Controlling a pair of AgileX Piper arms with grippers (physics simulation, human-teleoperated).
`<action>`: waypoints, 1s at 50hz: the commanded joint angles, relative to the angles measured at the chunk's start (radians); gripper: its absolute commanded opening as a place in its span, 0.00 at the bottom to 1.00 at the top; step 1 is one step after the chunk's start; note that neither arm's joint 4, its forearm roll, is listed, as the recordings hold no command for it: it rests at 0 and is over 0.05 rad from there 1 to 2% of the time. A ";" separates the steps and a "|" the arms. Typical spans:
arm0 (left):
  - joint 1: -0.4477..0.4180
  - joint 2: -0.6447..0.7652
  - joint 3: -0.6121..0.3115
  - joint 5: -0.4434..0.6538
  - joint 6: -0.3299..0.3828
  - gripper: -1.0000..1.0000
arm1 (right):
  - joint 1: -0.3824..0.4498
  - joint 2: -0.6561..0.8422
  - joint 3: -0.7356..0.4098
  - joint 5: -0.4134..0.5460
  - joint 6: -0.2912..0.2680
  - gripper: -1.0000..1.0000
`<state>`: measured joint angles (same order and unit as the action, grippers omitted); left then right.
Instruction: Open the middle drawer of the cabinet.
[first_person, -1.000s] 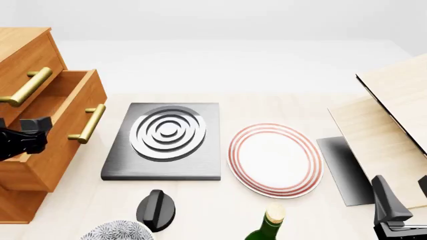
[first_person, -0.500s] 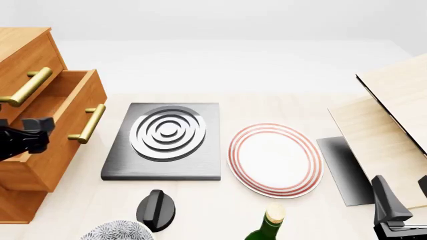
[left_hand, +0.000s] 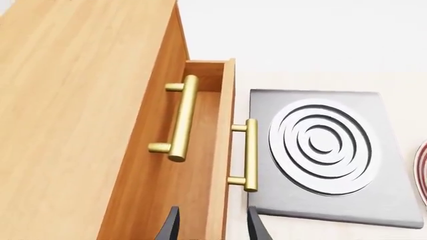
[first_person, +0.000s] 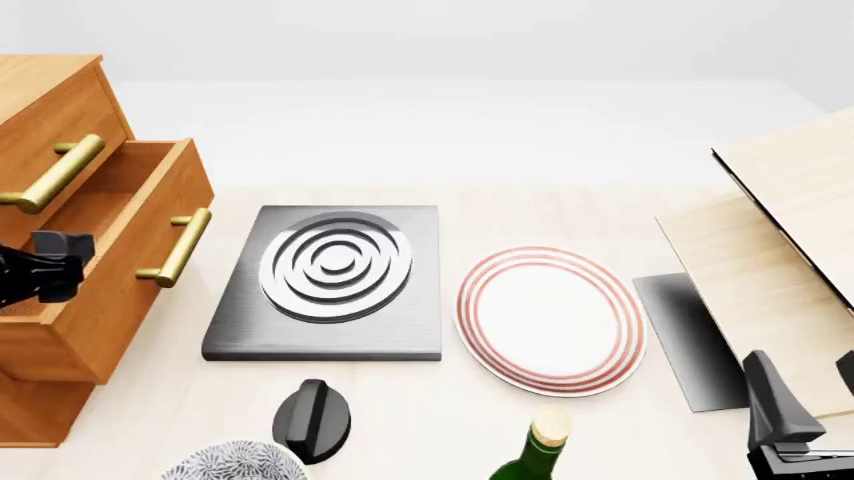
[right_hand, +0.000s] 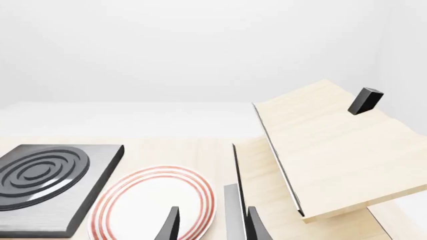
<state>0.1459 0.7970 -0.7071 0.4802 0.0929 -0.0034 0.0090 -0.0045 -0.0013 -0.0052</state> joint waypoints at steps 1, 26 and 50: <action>0.016 -0.009 -0.041 0.052 0.027 1.00 | 0.000 0.000 0.000 0.000 0.000 1.00; 0.014 0.049 -0.034 0.057 0.035 1.00 | 0.000 0.000 0.000 0.000 0.000 1.00; -0.020 0.068 -0.031 0.071 0.012 1.00 | 0.000 0.000 0.000 0.000 0.000 1.00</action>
<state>0.1492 0.8843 -0.7211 0.5267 0.1133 -0.0034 0.0090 -0.0045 -0.0013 -0.0052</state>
